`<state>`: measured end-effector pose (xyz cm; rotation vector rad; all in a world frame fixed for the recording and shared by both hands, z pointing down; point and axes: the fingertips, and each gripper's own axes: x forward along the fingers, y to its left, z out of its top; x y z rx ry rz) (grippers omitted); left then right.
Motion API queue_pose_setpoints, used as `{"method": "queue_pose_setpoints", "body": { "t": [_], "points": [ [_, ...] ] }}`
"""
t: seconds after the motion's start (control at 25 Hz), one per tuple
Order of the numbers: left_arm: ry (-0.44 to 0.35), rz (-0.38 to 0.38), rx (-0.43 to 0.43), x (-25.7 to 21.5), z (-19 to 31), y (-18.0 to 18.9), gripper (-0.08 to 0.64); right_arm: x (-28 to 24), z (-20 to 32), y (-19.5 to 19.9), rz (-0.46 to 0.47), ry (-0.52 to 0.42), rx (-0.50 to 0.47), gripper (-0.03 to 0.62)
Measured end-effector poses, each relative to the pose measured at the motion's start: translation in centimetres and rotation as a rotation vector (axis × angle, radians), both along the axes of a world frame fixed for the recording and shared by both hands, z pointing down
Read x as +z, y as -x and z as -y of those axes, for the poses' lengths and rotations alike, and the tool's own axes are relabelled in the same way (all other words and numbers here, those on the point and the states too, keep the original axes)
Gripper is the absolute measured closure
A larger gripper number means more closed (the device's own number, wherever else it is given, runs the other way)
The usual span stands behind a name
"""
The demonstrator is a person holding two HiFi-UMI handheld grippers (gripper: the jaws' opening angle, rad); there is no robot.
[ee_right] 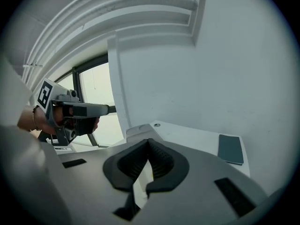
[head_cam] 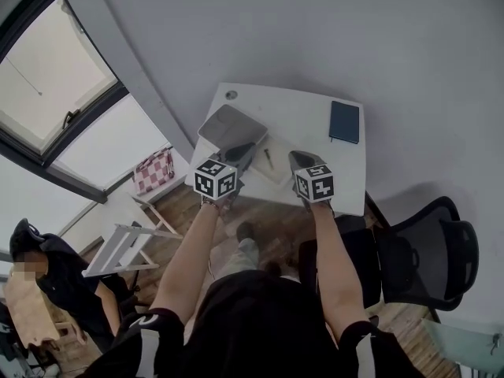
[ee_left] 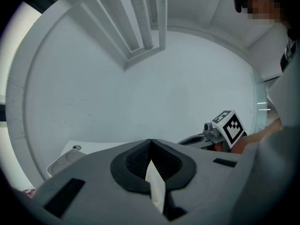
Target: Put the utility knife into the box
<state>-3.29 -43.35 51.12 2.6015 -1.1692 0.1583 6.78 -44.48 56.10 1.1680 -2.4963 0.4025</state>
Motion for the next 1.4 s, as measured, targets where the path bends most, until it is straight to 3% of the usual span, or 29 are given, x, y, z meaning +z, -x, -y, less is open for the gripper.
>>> {"method": "queue_pose_setpoints", "body": {
  "t": [0.84,1.4],
  "points": [
    [-0.127,0.029,-0.152,-5.2,-2.3,1.4,0.534,-9.0,-2.0,-0.1,0.066,-0.214,-0.078,0.578],
    [-0.150,0.038,-0.226,-6.6,-3.5,4.5,0.534,-10.6,-2.8,1.2,0.064,-0.244,-0.108,0.578]
  ]
}}
